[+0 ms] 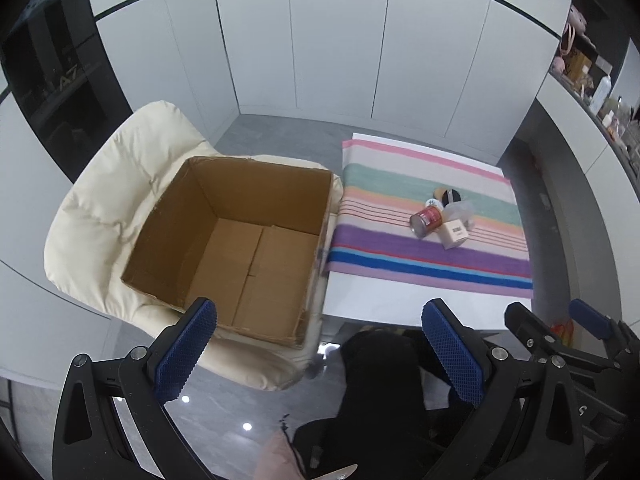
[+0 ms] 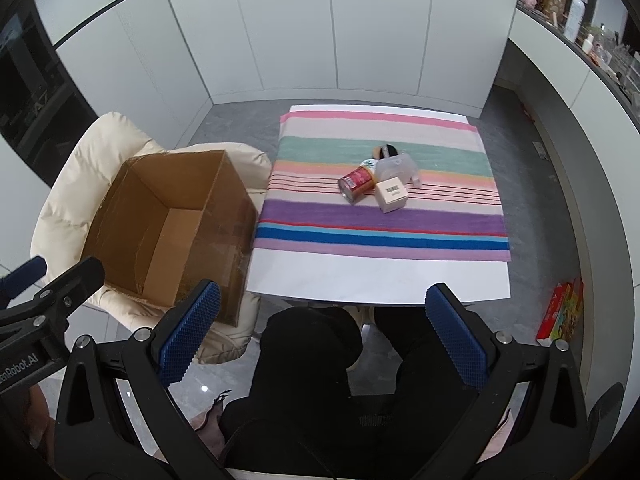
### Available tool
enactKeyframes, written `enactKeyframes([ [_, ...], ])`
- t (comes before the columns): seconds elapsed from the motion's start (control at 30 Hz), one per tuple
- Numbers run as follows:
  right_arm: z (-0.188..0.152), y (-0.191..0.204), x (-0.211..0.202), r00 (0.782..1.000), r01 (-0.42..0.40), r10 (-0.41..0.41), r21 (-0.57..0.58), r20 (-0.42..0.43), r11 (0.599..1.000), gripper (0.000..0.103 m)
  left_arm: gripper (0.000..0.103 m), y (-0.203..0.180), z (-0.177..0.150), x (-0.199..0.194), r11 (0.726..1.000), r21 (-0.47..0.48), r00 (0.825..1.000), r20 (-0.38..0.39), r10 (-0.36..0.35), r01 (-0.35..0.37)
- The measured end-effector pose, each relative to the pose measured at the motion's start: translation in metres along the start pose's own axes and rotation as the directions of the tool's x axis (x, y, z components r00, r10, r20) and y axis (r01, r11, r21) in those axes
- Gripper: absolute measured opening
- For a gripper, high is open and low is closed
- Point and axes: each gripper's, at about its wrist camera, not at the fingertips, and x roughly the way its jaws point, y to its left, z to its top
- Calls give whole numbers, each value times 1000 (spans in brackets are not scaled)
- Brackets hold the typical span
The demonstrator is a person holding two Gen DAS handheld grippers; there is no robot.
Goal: Organize objects
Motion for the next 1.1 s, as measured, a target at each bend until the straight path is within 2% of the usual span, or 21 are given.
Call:
enactKeyframes([
  [0.13,3,-15,-3,1000,10,-10,26,5,1000,103,103,-12,-2,0,1000,-9,1000,11,-24,24],
  [0.37,4,-43,-12,999,26,-28,55,25,998,103,103,-43,-8,1,999,34,999,19,-33,32],
  [0.53,-1,-62,-15,999,31,-32,53,24,998,103,103,-56,-14,5,999,12,998,30,-49,49],
  [0.73,-6,-90,-10,999,27,-28,64,16,998,103,103,-72,-20,12,999,9,998,38,-44,44],
  [0.97,-4,-129,5,997,80,-81,77,5,994,103,103,-104,-22,28,998,30,998,40,-50,49],
  [1.1,0,-145,13,995,91,-93,78,23,993,103,103,-116,-19,41,992,-1,991,56,-126,126],
])
